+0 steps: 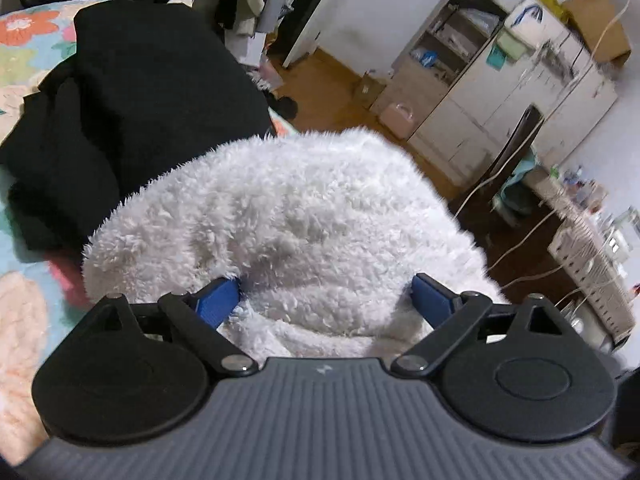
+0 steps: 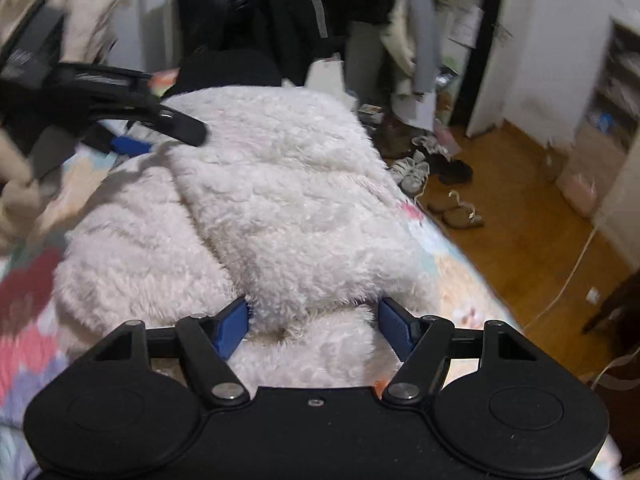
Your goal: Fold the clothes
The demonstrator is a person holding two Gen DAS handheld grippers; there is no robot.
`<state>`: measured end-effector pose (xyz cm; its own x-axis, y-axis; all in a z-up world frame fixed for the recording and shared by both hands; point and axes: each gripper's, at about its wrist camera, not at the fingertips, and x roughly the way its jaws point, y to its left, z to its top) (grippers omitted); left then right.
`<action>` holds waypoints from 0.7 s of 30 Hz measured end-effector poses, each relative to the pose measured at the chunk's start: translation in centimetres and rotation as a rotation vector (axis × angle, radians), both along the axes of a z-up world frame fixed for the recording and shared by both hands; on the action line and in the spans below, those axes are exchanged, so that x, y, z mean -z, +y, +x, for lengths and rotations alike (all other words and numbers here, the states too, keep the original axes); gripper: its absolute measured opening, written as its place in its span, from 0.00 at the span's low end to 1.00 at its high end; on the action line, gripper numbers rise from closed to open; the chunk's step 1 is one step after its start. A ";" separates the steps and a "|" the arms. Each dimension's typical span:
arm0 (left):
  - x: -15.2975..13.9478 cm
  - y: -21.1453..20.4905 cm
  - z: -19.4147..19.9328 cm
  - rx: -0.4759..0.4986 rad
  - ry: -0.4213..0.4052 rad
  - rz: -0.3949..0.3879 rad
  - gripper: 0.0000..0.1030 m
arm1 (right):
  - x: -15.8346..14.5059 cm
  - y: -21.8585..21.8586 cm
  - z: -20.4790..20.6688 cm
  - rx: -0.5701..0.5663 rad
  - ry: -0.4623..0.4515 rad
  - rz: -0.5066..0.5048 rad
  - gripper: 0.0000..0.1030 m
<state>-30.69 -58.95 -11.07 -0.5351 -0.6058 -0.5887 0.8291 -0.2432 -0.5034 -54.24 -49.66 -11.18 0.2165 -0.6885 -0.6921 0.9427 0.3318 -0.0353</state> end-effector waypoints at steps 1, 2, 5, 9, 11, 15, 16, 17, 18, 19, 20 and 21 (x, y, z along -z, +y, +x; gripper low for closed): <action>-0.2 -0.2 0.0 -0.001 -0.001 -0.006 0.90 | 0.5 -0.3 -0.6 0.007 -0.026 -0.008 0.73; -0.2 -0.3 -0.1 -0.007 -0.003 -0.008 0.90 | 1.0 -0.5 -1.1 0.014 -0.055 -0.013 0.73; 0.5 0.0 -0.4 -0.015 -0.021 -0.013 0.90 | 2.0 -1.1 -2.6 0.054 -0.174 0.003 0.75; -0.5 1.4 -1.9 0.004 -0.137 -0.051 0.90 | 1.9 -1.0 -2.0 0.052 -0.141 -0.003 0.75; -2.1 2.8 -1.9 0.006 -0.152 -0.039 0.90 | 1.5 -0.2 -1.7 0.064 -0.138 -0.007 0.76; -4.2 6.3 -1.0 0.000 -0.170 -0.032 0.92 | -0.5 3.7 -2.6 0.138 -0.245 -0.028 0.85; -4.5 7.2 -0.7 -0.005 -0.177 -0.032 0.93 | -0.6 4.2 -3.3 0.164 -0.304 -0.022 0.86; -4.8 8.6 -0.4 -0.012 -0.189 -0.042 0.93 | -0.6 4.6 -3.7 0.183 -0.350 -0.011 0.86; -5.1 9.9 -0.1 -0.021 -0.203 -0.051 0.95 | -0.6 5.1 -3.7 0.197 -0.376 -0.001 0.86; -5.3 11.2 -0.1 -0.039 -0.233 -0.062 0.96 | -0.6 5.7 -3.8 0.211 -0.402 0.009 0.86; -5.4 12.4 -0.4 -0.056 -0.279 -0.081 0.99 | -0.5 6.2 -3.8 0.225 -0.428 0.019 0.86; -5.5 13.6 -0.7 -0.074 -0.328 -0.103 1.00 | -0.5 6.7 -3.8 0.239 -0.455 0.029 0.86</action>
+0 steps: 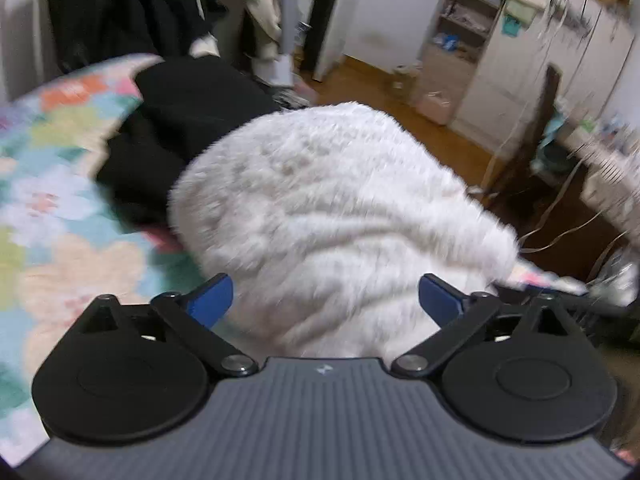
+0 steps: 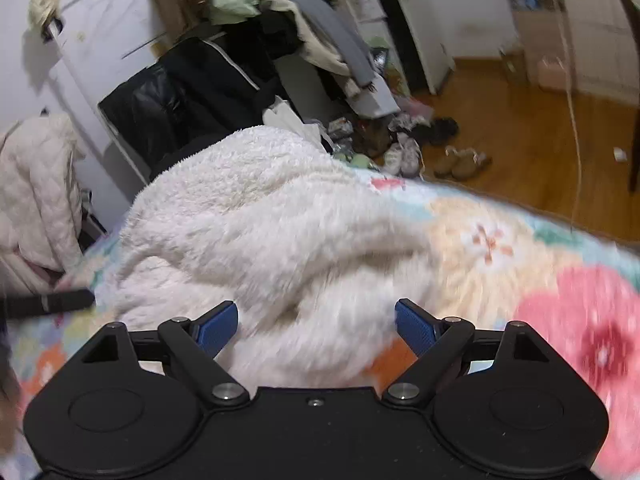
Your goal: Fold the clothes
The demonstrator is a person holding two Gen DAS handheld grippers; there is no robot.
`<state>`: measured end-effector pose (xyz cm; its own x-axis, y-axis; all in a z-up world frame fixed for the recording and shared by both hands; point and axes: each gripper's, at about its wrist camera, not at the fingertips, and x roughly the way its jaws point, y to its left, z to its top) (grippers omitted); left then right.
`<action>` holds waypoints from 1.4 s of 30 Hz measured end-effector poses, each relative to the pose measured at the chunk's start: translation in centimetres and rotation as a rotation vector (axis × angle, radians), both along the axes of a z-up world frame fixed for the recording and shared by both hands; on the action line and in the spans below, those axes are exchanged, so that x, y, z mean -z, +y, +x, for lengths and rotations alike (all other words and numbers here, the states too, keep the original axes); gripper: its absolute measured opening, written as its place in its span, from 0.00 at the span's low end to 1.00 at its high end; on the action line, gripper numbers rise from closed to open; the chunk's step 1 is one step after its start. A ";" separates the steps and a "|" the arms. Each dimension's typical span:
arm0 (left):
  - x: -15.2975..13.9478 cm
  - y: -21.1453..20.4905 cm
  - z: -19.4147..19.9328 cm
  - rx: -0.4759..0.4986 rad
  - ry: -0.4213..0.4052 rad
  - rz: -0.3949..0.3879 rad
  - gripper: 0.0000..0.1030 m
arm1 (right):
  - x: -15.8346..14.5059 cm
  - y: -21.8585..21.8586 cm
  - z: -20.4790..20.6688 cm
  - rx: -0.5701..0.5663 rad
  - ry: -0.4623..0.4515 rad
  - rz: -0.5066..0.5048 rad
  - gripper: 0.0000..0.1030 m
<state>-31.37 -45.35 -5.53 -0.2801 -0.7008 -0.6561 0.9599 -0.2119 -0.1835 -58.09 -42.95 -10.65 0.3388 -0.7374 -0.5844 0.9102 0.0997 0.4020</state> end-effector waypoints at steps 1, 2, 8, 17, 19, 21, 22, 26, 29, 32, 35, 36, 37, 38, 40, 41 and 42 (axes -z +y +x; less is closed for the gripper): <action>0.1 1.0 -0.6 -0.019 -0.066 -0.040 1.00 | -0.1 0.7 0.2 0.005 -0.016 0.005 0.86; 0.2 1.9 -1.1 -0.037 -0.130 -0.077 1.00 | -0.5 1.6 0.6 -0.002 -0.017 0.003 0.86; 1.8 3.9 -2.3 -0.087 -0.240 -0.033 1.00 | -4.4 4.1 2.5 -0.145 -0.013 0.008 0.87; -1.0 8.1 -4.2 0.010 -0.197 0.105 1.00 | -9.8 7.6 3.8 -0.327 0.166 0.142 0.87; -1.7 9.4 -4.4 0.038 -0.194 0.115 1.00 | -10.7 8.1 3.6 -0.388 0.099 0.151 0.87; -2.4 10.5 -4.4 0.060 -0.189 0.127 1.00 | -11.5 8.4 3.3 -0.446 0.023 0.159 0.87; -2.5 10.8 -4.4 0.058 -0.198 0.124 1.00 | -11.6 8.4 3.0 -0.458 -0.022 0.164 0.87; -2.4 11.3 -4.5 0.046 -0.202 0.122 1.00 | -11.3 8.5 2.1 -0.454 -0.056 0.145 0.90; -1.9 10.8 -4.8 0.033 -0.175 0.121 1.00 | -10.0 8.0 2.6 -0.390 0.078 0.119 0.92; -1.3 9.8 -5.4 -0.020 -0.167 0.113 1.00 | -8.5 7.3 3.2 -0.335 0.168 0.093 0.92; -1.0 9.1 -6.1 -0.044 -0.171 0.096 1.00 | -7.6 6.5 3.4 -0.300 0.170 0.083 0.92; -0.8 8.8 -6.4 -0.033 -0.164 0.093 1.00 | -7.5 6.3 3.4 -0.296 0.166 0.080 0.92; -0.7 8.5 -6.7 -0.024 -0.161 0.101 1.00 | -7.4 6.2 3.5 -0.293 0.167 0.074 0.92; -0.6 8.2 -7.0 -0.017 -0.158 0.109 1.00 | -7.3 6.0 3.5 -0.289 0.172 0.069 0.92; -0.5 8.0 -7.7 -0.012 -0.173 0.106 1.00 | -7.2 5.8 3.6 -0.280 0.198 0.063 0.92; -0.4 7.9 -8.2 -0.009 -0.188 0.101 1.00 | -7.0 5.6 3.7 -0.276 0.211 0.062 0.92; -0.3 7.8 -8.6 -0.009 -0.212 0.093 1.00 | -6.8 5.4 3.8 -0.273 0.221 0.064 0.92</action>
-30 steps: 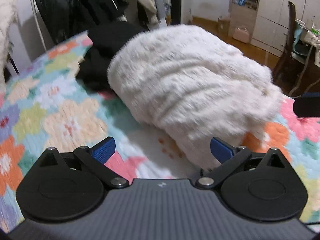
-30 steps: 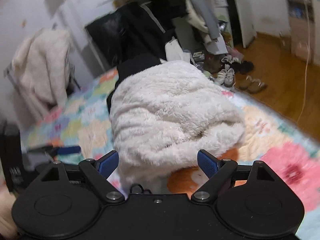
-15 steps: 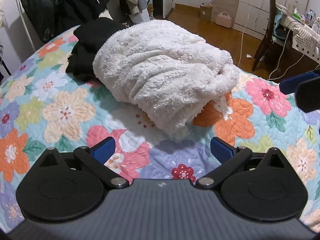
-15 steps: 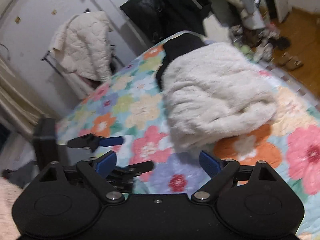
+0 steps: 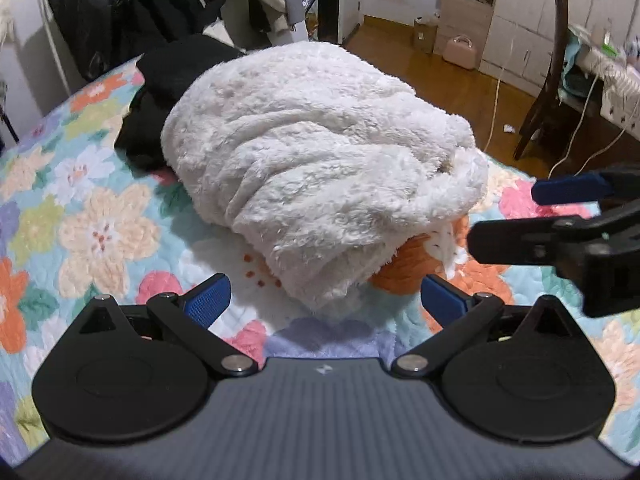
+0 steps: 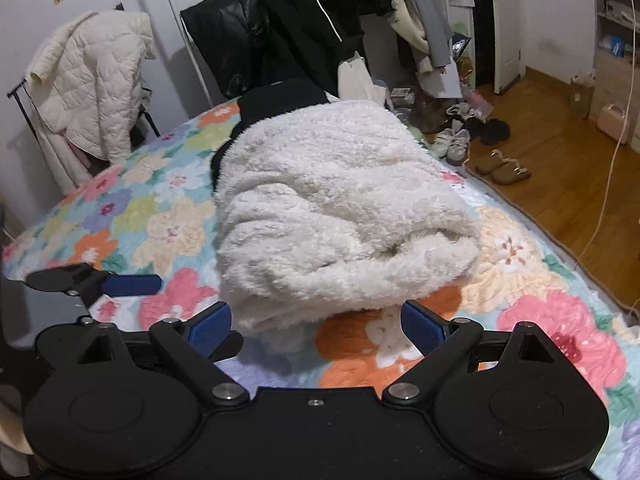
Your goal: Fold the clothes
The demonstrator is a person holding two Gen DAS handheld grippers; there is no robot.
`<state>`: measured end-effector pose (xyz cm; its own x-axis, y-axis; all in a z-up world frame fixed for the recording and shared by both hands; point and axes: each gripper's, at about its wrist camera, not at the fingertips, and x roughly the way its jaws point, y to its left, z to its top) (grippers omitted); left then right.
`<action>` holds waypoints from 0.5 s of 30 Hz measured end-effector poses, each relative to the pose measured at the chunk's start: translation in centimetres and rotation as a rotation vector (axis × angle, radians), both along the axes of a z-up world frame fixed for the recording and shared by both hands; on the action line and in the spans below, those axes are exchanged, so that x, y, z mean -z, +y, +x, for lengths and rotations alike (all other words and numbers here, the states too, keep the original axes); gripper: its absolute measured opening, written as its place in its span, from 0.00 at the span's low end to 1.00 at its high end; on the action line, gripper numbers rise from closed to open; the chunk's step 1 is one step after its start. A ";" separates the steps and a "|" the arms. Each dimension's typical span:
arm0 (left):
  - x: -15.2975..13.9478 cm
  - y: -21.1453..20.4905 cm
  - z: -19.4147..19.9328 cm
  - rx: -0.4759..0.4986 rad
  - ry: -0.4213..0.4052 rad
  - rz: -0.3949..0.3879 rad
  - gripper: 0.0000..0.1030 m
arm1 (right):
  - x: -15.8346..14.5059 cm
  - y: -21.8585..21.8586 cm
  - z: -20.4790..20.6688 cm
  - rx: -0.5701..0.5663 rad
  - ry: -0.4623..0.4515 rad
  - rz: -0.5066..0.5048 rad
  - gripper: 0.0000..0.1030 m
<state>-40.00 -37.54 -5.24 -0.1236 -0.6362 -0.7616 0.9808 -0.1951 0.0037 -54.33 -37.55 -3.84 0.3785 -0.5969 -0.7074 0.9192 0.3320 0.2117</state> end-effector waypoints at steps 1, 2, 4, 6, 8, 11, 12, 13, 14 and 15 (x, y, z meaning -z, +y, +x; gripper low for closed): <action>0.2 -0.1 -0.5 0.003 -0.033 -0.007 1.00 | 0.2 -0.2 0.0 0.003 0.007 0.003 0.92; 0.4 -0.2 -1.1 0.007 -0.067 -0.013 1.00 | 0.5 -0.5 0.0 0.007 0.007 0.008 0.92; 0.9 -0.4 -2.2 0.014 -0.133 -0.025 1.00 | 1.0 -1.0 -0.1 0.013 -0.004 0.018 0.92; 1.4 -0.8 -2.8 0.033 -0.158 -0.015 1.00 | 1.7 -1.6 -0.1 0.014 -0.021 0.037 0.92; 1.9 -1.2 -3.2 0.042 -0.151 0.001 1.00 | 2.3 -2.0 0.2 0.013 -0.025 0.054 0.92; 2.4 -1.7 -3.4 0.030 -0.123 0.014 1.00 | 3.2 -2.3 0.6 0.012 -0.022 0.071 0.92; 2.6 -1.8 -3.4 0.032 -0.122 0.014 1.00 | 3.4 -2.4 0.7 0.012 -0.022 0.073 0.92; 2.8 -2.0 -3.4 0.033 -0.121 0.014 1.00 | 3.6 -2.5 0.7 0.012 -0.025 0.072 0.92; 3.0 -2.1 -3.5 0.035 -0.120 0.015 1.00 | 3.7 -2.5 0.7 0.013 -0.027 0.071 0.92; 3.3 -2.2 -3.6 0.041 -0.125 0.023 1.00 | 3.9 -2.6 0.7 0.014 -0.030 0.070 0.92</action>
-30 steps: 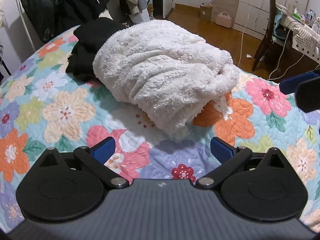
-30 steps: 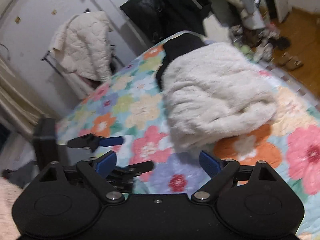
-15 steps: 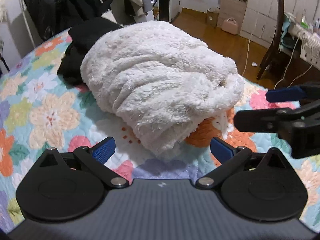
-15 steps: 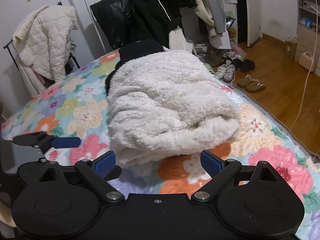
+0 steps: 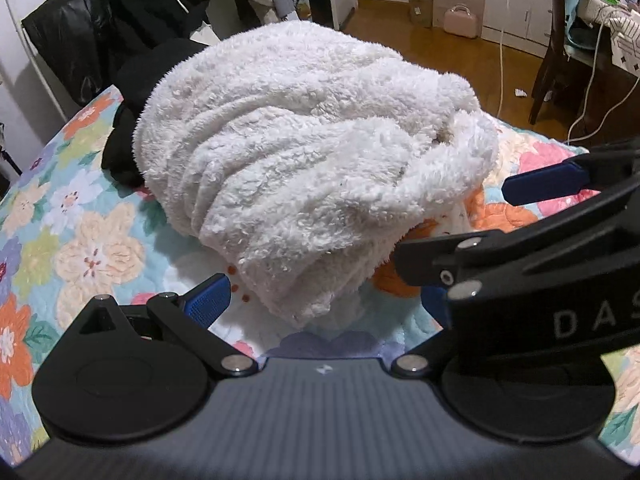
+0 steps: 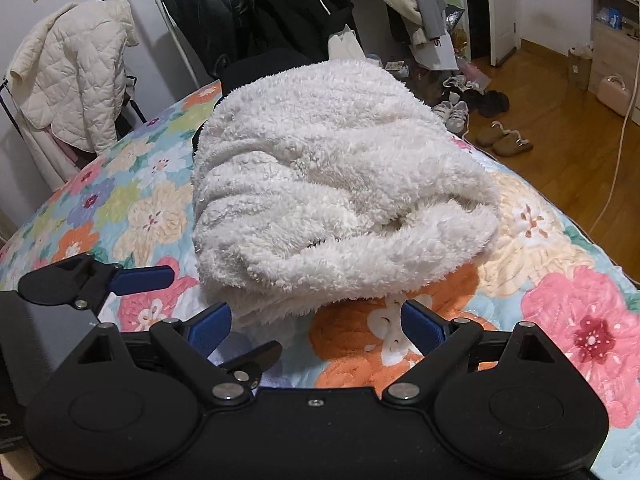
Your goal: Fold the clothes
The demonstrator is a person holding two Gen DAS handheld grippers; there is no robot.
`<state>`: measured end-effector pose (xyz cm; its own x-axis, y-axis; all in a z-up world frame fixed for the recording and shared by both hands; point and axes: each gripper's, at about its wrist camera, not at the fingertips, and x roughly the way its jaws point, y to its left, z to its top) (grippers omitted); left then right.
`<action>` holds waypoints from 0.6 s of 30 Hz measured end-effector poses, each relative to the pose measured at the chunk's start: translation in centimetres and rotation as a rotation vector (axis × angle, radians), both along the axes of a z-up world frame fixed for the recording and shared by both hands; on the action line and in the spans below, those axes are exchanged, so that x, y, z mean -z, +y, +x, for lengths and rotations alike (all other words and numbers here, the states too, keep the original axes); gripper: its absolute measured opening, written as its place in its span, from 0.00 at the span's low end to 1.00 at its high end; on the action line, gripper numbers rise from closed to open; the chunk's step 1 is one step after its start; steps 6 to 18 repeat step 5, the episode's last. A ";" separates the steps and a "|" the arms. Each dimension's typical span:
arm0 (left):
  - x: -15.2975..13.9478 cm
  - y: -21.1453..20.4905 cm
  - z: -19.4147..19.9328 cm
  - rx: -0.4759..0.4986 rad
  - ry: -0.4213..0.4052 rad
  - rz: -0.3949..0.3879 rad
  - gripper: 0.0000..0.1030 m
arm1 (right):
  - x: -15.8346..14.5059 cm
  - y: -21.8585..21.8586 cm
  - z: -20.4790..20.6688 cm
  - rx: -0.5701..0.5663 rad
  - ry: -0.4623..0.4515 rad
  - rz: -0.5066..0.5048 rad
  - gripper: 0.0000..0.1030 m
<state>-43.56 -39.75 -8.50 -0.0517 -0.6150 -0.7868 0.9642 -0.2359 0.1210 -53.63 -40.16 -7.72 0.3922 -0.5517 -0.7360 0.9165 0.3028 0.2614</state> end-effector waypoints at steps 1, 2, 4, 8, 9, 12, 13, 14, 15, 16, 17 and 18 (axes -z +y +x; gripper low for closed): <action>0.2 -0.1 0.0 0.008 -0.008 0.007 1.00 | 0.1 0.0 0.0 0.002 -0.003 -0.005 0.92; 0.3 -0.2 0.0 0.017 -0.013 0.014 1.00 | 0.3 -0.1 -0.1 0.005 -0.004 -0.012 0.92; 0.5 -0.2 0.6 0.054 0.026 0.026 1.00 | 0.6 -0.4 -0.3 0.000 -0.006 -0.011 0.92; 0.5 -0.2 0.9 0.070 0.048 0.033 1.00 | 0.8 -0.6 -0.3 -0.005 -0.007 -0.007 0.92; 0.5 -0.2 0.9 0.070 0.048 0.033 1.00 | 0.8 -0.6 -0.3 -0.005 -0.007 -0.007 0.92; 0.5 -0.2 0.9 0.070 0.048 0.033 1.00 | 0.8 -0.6 -0.3 -0.005 -0.007 -0.007 0.92; 0.5 -0.2 0.9 0.070 0.048 0.033 1.00 | 0.8 -0.6 -0.3 -0.005 -0.007 -0.007 0.92; 0.5 -0.2 0.9 0.070 0.048 0.033 1.00 | 0.8 -0.6 -0.3 -0.005 -0.007 -0.007 0.92; 0.5 -0.2 0.9 0.070 0.048 0.033 1.00 | 0.8 -0.6 -0.3 -0.005 -0.007 -0.007 0.92; 0.5 -0.2 0.9 0.070 0.048 0.033 1.00 | 0.8 -0.6 -0.3 -0.005 -0.007 -0.007 0.92; 0.5 -0.2 0.9 0.070 0.048 0.033 1.00 | 0.8 -0.6 -0.3 -0.005 -0.007 -0.007 0.92; 0.5 -0.2 0.9 0.070 0.048 0.033 1.00 | 0.8 -0.6 -0.3 -0.005 -0.007 -0.007 0.92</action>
